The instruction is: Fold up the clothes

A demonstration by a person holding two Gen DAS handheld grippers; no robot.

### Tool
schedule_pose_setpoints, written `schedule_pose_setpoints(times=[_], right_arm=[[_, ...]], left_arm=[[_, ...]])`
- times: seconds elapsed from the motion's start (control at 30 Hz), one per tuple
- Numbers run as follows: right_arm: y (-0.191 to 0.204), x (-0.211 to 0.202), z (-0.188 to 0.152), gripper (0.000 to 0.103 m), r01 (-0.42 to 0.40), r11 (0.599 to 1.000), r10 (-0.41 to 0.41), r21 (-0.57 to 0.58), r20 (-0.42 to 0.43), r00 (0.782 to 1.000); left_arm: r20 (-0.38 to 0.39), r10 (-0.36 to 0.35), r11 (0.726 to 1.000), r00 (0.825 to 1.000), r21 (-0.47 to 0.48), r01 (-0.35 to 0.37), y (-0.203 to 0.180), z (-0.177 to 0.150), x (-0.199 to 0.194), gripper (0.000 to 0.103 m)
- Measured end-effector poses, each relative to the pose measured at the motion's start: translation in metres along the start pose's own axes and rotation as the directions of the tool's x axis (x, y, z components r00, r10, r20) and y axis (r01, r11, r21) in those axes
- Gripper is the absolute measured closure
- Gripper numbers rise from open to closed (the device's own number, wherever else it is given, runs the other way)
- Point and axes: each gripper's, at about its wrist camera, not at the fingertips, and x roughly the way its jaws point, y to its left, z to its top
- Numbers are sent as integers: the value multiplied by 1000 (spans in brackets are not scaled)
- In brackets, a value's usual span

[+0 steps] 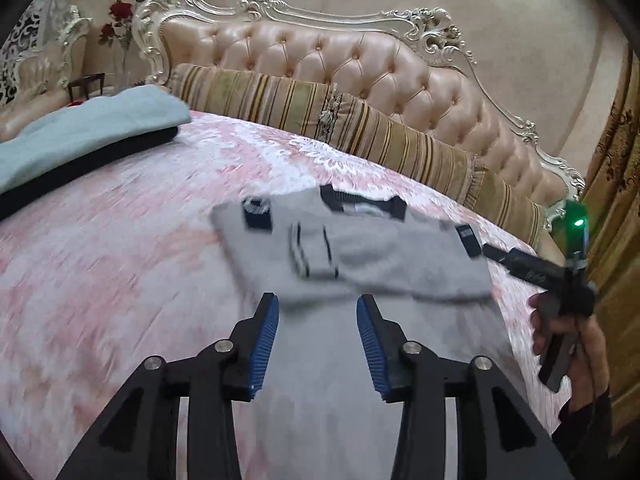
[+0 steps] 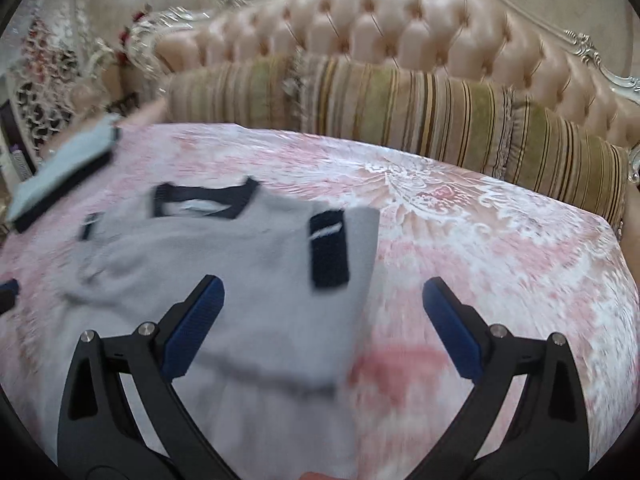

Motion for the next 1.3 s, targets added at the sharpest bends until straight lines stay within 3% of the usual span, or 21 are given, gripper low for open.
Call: schedule_pose_setpoints(times=[0.2, 0.37, 0.53, 0.8, 0.87, 0.93, 1.3], right_arm=[[0, -87, -95, 3, 1, 1000, -1, 3, -10, 1000], [24, -107, -155, 3, -10, 997, 5, -76, -67, 998], [43, -105, -184, 3, 29, 988, -49, -151, -126, 991], [31, -101, -194, 1, -1, 998, -9, -59, -164, 986], [31, -100, -194, 1, -3, 998, -7, -65, -165, 986], [31, -100, -193, 1, -6, 998, -5, -63, -165, 986], [32, -101, -193, 0, 2, 999, -11, -54, -172, 985]], left_arm=[[-13, 60, 997, 998, 48, -59, -17, -65, -30, 61], [-38, 128, 985, 991, 122, -123, -42, -109, -35, 61], [-58, 197, 963, 979, 196, -183, -67, -154, -41, 61], [-32, 277, 953, 960, 138, -271, -64, -165, -41, 51], [-26, 297, 949, 955, 120, -292, -63, -166, -41, 37], [-25, 307, 948, 952, 95, -303, -60, -168, -41, 33], [-23, 302, 950, 953, 93, -299, -57, -169, -40, 31]])
